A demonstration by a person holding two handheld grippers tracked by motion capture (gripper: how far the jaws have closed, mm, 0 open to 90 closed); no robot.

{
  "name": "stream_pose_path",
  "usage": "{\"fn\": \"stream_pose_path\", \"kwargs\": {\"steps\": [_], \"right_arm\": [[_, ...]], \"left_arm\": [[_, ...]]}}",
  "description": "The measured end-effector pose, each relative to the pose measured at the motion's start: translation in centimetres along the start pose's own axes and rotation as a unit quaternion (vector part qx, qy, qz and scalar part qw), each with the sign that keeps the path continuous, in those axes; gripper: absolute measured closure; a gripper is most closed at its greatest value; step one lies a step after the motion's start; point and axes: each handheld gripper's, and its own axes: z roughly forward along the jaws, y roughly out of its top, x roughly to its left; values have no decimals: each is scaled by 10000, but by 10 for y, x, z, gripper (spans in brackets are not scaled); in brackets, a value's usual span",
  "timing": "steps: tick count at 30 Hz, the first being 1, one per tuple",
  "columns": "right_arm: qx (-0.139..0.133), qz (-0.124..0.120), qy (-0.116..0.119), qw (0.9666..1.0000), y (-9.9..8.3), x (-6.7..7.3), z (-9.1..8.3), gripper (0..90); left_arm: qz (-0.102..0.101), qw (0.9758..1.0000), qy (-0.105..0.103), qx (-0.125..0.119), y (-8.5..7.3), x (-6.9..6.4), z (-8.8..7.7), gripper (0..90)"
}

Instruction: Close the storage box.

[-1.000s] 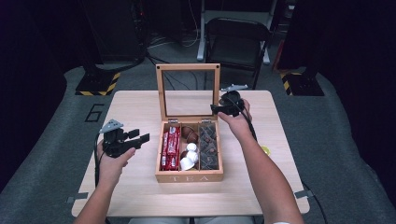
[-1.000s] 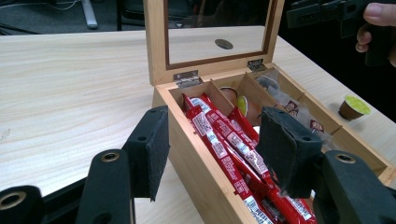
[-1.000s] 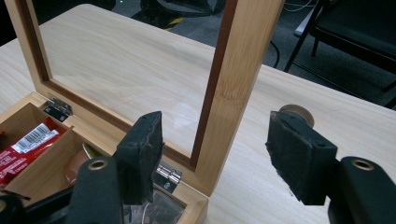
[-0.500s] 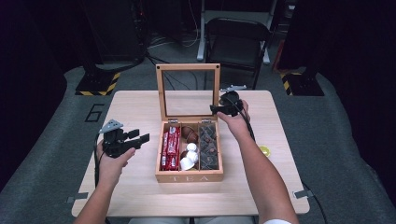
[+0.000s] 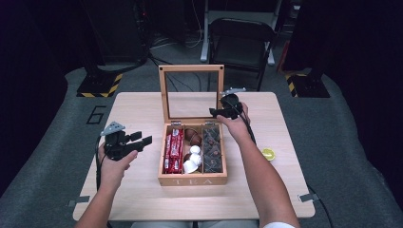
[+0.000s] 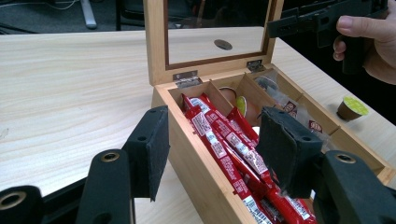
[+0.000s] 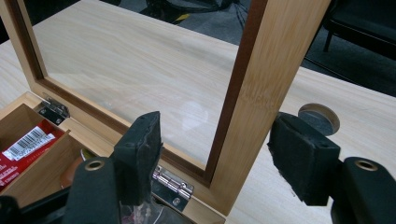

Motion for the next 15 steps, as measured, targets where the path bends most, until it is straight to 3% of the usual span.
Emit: {"fn": "stream_pose_path", "kwargs": {"steps": [11, 15], "right_arm": [[-4, 139, 19, 9999, 1, -1, 1, 375], [20, 188, -83, 9998, 2, -3, 0, 462]], "left_arm": [[-8, 10000, -3, -11, 0, -1, 1, 434], [5, 10000, -13, -13, 0, -1, 0, 434]]}}
